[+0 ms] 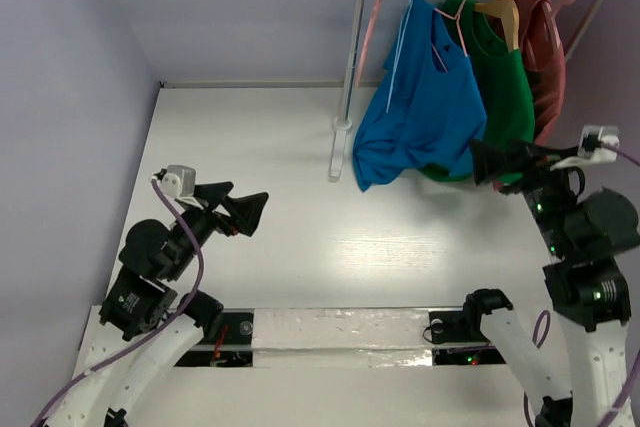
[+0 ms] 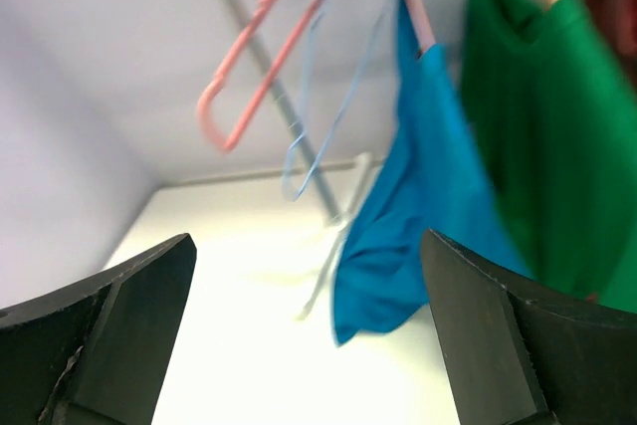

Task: Place the t-shirt on the hanger
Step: Reset both arms

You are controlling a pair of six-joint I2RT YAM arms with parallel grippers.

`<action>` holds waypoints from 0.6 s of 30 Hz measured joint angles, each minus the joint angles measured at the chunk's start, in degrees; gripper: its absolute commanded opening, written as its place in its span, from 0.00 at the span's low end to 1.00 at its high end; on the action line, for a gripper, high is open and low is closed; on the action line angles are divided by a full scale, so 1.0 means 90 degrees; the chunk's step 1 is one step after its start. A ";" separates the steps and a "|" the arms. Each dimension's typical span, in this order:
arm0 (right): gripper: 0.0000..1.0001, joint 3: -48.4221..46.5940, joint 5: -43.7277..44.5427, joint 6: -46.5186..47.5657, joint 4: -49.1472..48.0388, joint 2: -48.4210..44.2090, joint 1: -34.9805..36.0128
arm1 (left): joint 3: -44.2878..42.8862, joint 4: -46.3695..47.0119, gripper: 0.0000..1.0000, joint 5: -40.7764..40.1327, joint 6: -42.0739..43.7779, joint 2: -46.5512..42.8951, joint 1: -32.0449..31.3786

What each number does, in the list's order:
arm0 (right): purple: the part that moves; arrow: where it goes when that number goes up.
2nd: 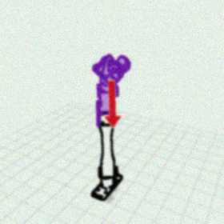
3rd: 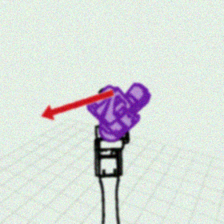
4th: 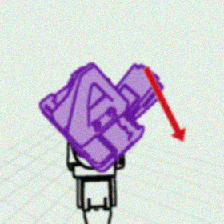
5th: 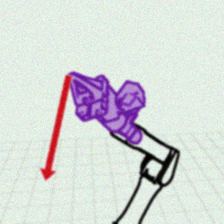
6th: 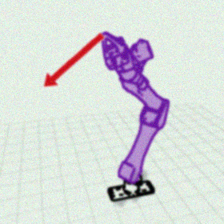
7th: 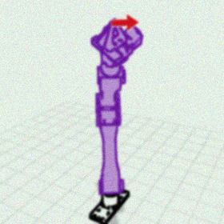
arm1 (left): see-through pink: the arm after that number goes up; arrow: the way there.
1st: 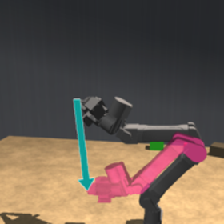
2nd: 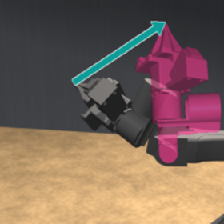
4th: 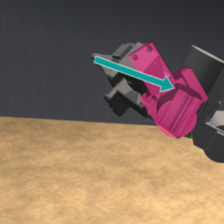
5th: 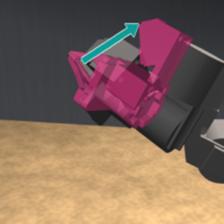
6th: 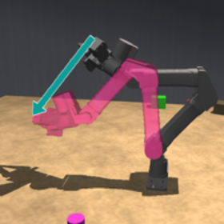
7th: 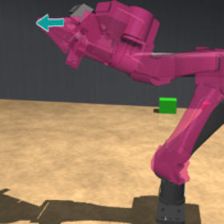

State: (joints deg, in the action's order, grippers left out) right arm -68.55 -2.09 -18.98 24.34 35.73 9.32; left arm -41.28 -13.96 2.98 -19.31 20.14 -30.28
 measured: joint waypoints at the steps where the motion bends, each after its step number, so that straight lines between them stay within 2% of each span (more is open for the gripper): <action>1: 1.00 0.0253 -0.0202 -0.0104 0.0010 -0.0347 0.0000 | -0.0131 -0.0007 0.99 0.0000 -0.0041 0.0017 0.0000; 4: 1.00 0.0675 -0.0629 -0.0342 0.0136 -0.1132 0.0000 | -0.0510 0.0039 0.99 -0.0010 -0.0158 0.0019 0.0000; 10: 1.00 0.0731 -0.0908 -0.0432 0.0491 -0.2203 0.0000 | -0.0843 0.0104 0.99 -0.0170 -0.0321 -0.0029 0.0000; 18: 1.00 0.0712 -0.0799 -0.0214 0.1149 -0.2652 0.0000 | -0.0843 0.0070 0.99 -0.0440 -0.0500 -0.0049 0.0000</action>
State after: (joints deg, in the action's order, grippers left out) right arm -62.15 -9.28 -20.91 34.68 11.86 9.32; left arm -48.86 -13.32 -0.97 -23.81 19.70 -30.28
